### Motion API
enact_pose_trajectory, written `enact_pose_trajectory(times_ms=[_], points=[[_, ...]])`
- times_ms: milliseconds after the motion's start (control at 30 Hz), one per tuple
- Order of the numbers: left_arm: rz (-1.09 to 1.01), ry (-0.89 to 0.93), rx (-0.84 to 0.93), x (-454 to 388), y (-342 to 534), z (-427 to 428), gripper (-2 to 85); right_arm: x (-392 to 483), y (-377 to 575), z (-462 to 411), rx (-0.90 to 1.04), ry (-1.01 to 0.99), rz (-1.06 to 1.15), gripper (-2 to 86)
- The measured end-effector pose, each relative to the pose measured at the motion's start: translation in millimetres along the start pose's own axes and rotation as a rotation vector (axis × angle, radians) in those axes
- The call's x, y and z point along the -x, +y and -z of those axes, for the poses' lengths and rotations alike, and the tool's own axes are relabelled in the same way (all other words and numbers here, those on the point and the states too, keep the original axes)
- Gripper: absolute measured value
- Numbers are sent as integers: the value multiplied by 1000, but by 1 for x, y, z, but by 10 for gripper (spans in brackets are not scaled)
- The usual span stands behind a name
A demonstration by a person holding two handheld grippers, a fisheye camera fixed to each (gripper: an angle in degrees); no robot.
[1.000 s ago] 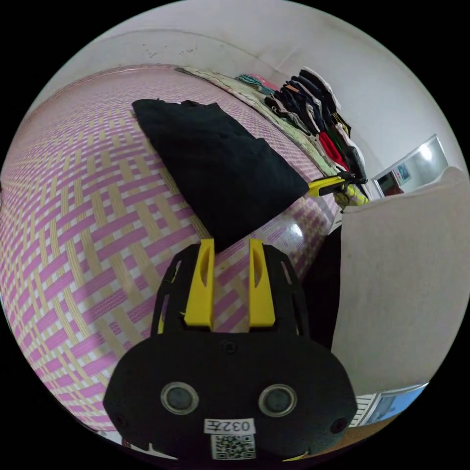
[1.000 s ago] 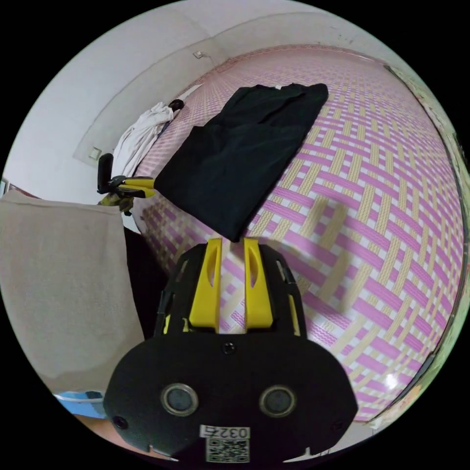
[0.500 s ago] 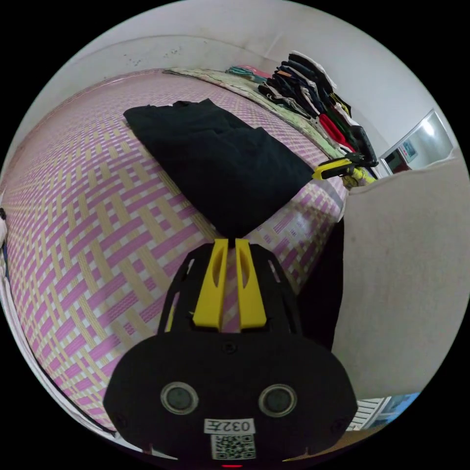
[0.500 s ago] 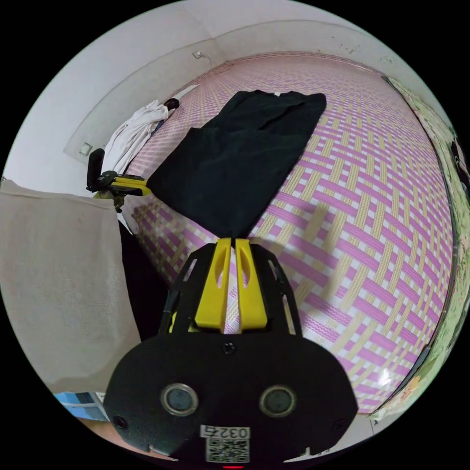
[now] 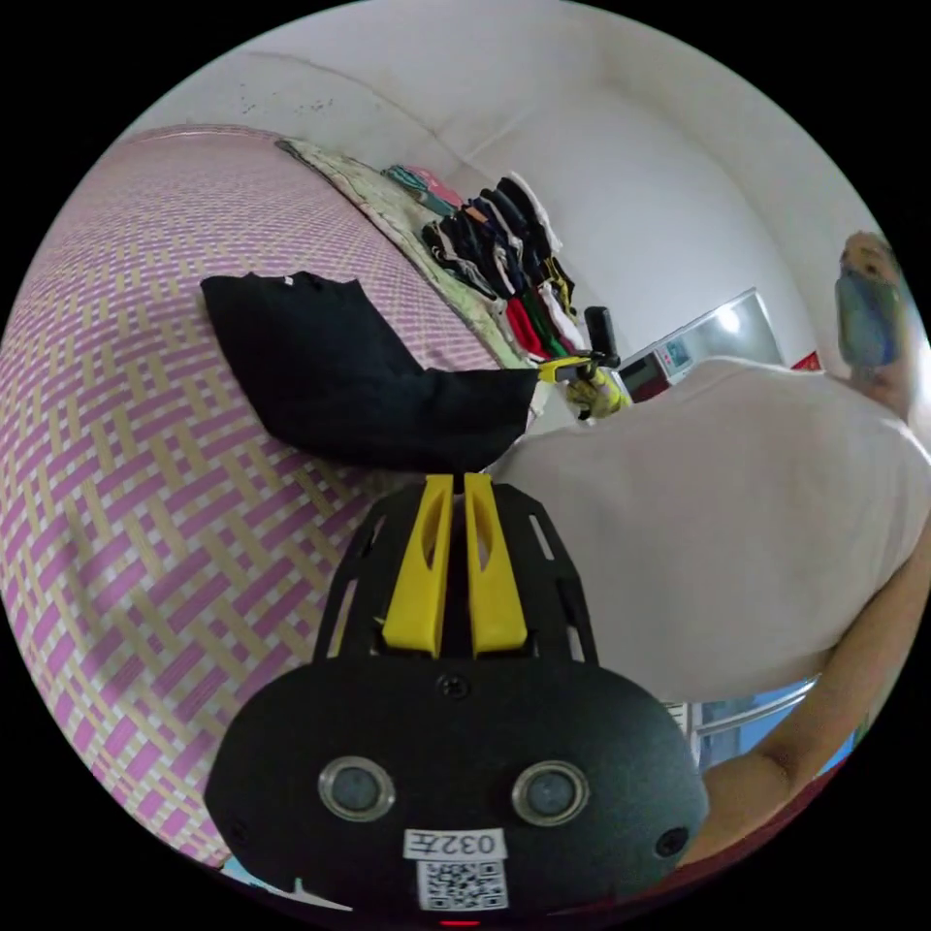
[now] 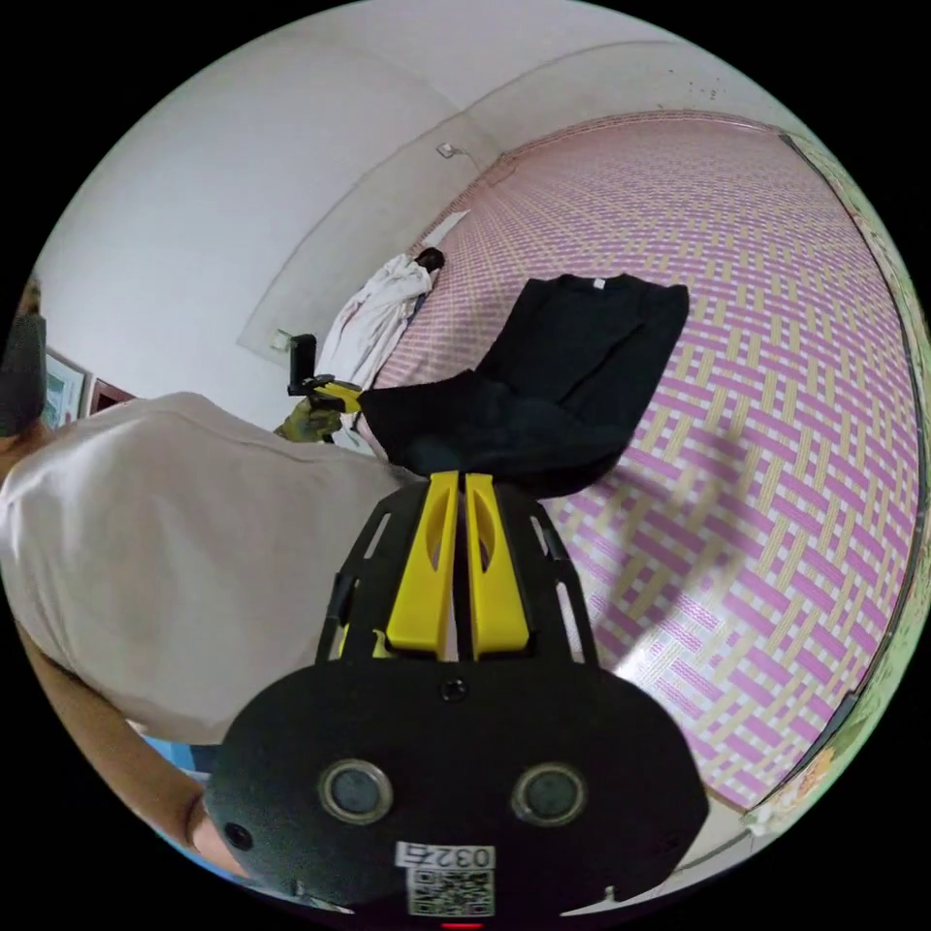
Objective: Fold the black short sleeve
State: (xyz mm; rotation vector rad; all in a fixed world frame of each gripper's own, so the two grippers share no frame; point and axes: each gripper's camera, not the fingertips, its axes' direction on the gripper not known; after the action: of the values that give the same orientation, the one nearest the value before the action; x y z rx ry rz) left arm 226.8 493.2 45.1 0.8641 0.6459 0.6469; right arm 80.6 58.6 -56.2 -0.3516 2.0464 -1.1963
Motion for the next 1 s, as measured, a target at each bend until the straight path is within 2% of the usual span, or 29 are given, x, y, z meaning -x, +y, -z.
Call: enact_pose_trajectory(times_ms=[233,467,733,900,1000], points=[[128,113,-99,128,-68,22,-17,-95,-68,11,-126,-158,-53,-10],[208,79,-67,271,-120,-14,-17,-214,-144,-35,-137,-154,-153,-10],[308,144,-3,369,-116,-50,-17,-271,-189,-77,-51,-243,-210,-9],[495,164,-106,450,-92,-81,-11,-336,-210,-124,-122,-295,-382,1],[605,169,-219,478,-55,-91,15,-356,-211,-150,-175,-265,-465,44]])
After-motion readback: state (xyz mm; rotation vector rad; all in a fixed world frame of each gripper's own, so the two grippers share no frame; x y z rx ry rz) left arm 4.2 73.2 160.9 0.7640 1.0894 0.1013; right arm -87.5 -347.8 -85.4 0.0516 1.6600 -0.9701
